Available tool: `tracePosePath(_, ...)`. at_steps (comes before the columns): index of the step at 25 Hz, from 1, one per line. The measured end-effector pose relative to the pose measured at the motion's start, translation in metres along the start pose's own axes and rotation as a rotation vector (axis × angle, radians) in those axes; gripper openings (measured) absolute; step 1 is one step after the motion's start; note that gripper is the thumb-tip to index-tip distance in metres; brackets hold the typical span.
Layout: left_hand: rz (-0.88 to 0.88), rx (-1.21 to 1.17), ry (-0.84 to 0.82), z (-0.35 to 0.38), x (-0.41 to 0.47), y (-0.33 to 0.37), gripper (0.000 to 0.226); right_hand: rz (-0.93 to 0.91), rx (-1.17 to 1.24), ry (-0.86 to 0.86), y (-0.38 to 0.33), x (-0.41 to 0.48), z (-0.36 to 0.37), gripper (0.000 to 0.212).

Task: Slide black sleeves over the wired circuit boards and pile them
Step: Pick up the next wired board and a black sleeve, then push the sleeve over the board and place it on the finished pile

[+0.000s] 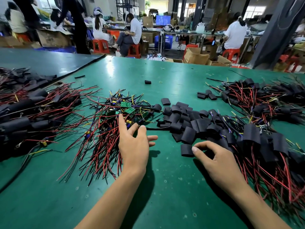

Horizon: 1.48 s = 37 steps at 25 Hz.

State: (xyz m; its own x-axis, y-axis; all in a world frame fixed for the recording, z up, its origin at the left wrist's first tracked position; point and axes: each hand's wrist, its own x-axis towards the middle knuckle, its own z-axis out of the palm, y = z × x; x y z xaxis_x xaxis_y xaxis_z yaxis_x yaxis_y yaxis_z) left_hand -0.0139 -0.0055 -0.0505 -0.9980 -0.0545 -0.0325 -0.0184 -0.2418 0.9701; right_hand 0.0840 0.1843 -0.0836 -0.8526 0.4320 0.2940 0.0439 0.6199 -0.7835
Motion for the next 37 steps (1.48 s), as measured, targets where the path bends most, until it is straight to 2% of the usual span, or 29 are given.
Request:
tracePosePath(4, -0.08, -0.024, 0.035, -0.003, 0.005, 0.001, 0.067, -0.005, -0.022, -0.015, -0.003, -0.002, -0.001, 0.01)
tracePosePath(7, -0.071, -0.026, 0.048, -0.002, 0.004, 0.004, 0.035, -0.015, -0.025, -0.015, -0.004, -0.002, -0.002, 0.011)
tracePosePath(9, -0.11, -0.059, -0.014, 0.004, -0.003, 0.005, 0.016, -0.017, -0.027, -0.01, -0.003, -0.003, -0.003, 0.012)
tracePosePath(12, -0.303, -0.076, -0.213, 0.016, -0.02, 0.0, 0.015, -0.035, -0.028, -0.019, -0.002, -0.002, -0.003, 0.009)
tracePosePath(15, -0.504, 0.078, -0.496, 0.022, -0.031, -0.006, 0.015, -0.112, -0.194, -0.143, 0.001, -0.002, -0.003, 0.042)
tracePosePath(18, -0.568, 0.209, -0.808, 0.022, -0.039, -0.009, 0.019, -0.149, -0.287, -0.221, 0.0, -0.002, -0.004, 0.057)
tracePosePath(21, -0.583, 0.224, -0.947, 0.019, -0.042, -0.008, 0.022, -0.111, -0.152, -0.199, -0.003, -0.003, -0.006, 0.058)
tracePosePath(24, -0.549, 0.246, -0.911, 0.017, -0.036, -0.004, 0.025, -0.155, -0.125, -0.155, -0.003, -0.004, -0.003, 0.034)
tracePosePath(28, -0.429, 0.225, -0.653, 0.019, -0.03, -0.007, 0.016, -0.055, 0.087, 0.093, 0.0, 0.001, -0.006, 0.017)
tracePosePath(31, -0.319, 0.247, -0.547, 0.02, -0.029, -0.013, 0.028, 0.037, 0.403, 0.082, -0.005, 0.005, -0.009, 0.009)
tracePosePath(34, -0.16, 0.365, -0.569, 0.018, -0.027, -0.018, 0.032, 0.125, 0.742, 0.034, -0.012, 0.007, -0.011, 0.013)
tracePosePath(37, -0.12, 0.334, -0.696, 0.017, -0.027, -0.018, 0.024, 0.159, 0.949, -0.057, -0.015, 0.008, -0.013, 0.028)
